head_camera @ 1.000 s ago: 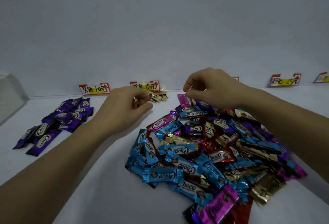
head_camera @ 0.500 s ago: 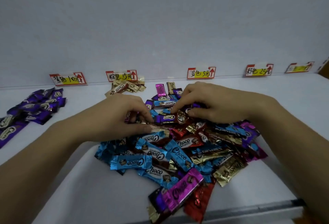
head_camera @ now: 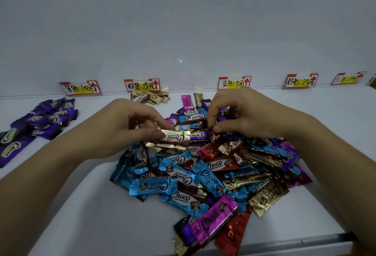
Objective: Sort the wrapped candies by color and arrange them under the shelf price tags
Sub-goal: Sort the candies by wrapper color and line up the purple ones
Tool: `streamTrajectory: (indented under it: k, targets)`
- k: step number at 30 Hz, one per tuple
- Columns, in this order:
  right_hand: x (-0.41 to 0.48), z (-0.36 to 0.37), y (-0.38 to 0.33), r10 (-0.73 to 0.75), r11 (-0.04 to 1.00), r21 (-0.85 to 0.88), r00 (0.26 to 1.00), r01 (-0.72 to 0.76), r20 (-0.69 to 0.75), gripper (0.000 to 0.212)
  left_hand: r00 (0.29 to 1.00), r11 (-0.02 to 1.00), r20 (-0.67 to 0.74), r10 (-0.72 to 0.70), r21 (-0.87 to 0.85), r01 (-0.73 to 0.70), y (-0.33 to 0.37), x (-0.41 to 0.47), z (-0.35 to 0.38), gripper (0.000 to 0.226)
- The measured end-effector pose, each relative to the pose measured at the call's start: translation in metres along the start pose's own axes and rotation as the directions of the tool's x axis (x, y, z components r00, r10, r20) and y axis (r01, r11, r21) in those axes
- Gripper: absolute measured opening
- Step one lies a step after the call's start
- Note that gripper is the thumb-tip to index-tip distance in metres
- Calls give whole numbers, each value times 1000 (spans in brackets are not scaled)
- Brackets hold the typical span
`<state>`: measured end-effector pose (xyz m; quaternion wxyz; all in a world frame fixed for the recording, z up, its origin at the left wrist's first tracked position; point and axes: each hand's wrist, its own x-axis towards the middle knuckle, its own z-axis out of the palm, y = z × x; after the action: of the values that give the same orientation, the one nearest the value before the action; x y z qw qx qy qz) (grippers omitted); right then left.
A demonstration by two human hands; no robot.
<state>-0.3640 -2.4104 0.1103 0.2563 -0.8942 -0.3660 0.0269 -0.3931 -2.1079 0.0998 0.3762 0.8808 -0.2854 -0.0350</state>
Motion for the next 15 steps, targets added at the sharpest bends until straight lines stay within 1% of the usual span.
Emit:
streamTrajectory:
  k: [6,10,12,15]
  targets:
    - [2,3,2,3,998,61,1000,-2,-23,9,998,999,32,-45,27,45,-5,0,1,22]
    - [1,3,-2,40,998,51,999,-41,24,10,998,988,64,17,154,-27,-11,0,1,32]
    - [1,2,-4,51,996,73,999,-50,-4,11,998,987,64,26,157,-36,-15,0,0,35]
    - [1,0,-7,60,992,117,996,-51,-71,11,998,989,45,42,138,-48,-18,-1,-3,51]
